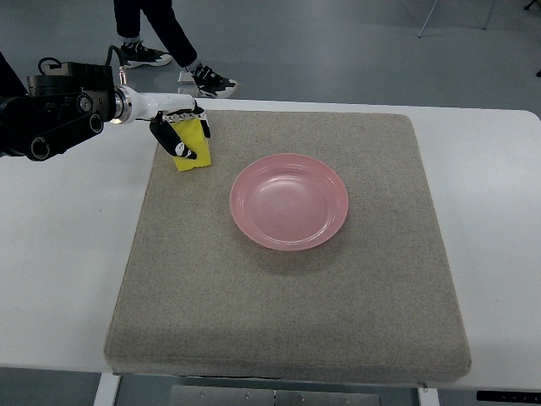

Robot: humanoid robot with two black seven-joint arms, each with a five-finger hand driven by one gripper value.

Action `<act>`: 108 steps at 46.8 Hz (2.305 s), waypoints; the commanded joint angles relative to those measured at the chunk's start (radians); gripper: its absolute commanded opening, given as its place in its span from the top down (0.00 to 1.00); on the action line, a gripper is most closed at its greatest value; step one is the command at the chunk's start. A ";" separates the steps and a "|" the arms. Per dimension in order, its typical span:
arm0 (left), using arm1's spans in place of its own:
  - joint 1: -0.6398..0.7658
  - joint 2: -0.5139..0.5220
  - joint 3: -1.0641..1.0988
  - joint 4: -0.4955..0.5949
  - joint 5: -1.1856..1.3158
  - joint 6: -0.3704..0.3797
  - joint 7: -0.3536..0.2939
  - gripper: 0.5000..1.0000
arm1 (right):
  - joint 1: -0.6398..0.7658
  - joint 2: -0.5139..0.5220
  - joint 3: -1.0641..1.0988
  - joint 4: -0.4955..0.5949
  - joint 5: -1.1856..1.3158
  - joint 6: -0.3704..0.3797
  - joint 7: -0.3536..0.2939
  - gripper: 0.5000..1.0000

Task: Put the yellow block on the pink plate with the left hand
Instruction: 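Lower the left hand around the yellow cube and close the fingers, then lift the held cube and carry it over the pink plate, then lower the cube onto the pink plate and open the left hand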

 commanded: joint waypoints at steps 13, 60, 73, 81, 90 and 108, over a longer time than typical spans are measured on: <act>-0.036 0.012 -0.033 0.035 -0.013 0.008 -0.009 1.00 | 0.000 0.000 0.000 0.000 -0.001 0.001 0.000 0.15; -0.077 -0.144 -0.056 -0.236 0.005 0.014 -0.013 1.00 | 0.000 0.000 0.000 0.000 0.000 -0.001 0.000 0.15; -0.077 -0.178 -0.010 -0.230 0.010 -0.018 -0.012 1.00 | 0.000 0.000 0.000 0.000 -0.001 0.001 0.000 0.15; -0.082 -0.176 0.008 -0.225 0.042 -0.037 -0.012 1.00 | 0.000 0.000 -0.002 0.000 -0.001 0.001 0.000 0.15; -0.079 -0.176 0.007 -0.210 0.125 -0.037 -0.012 1.00 | 0.000 0.000 0.000 0.000 0.000 -0.001 0.000 0.15; -0.073 -0.180 0.007 -0.189 0.134 -0.033 -0.012 1.00 | 0.000 0.000 0.000 0.000 -0.001 -0.001 0.000 0.15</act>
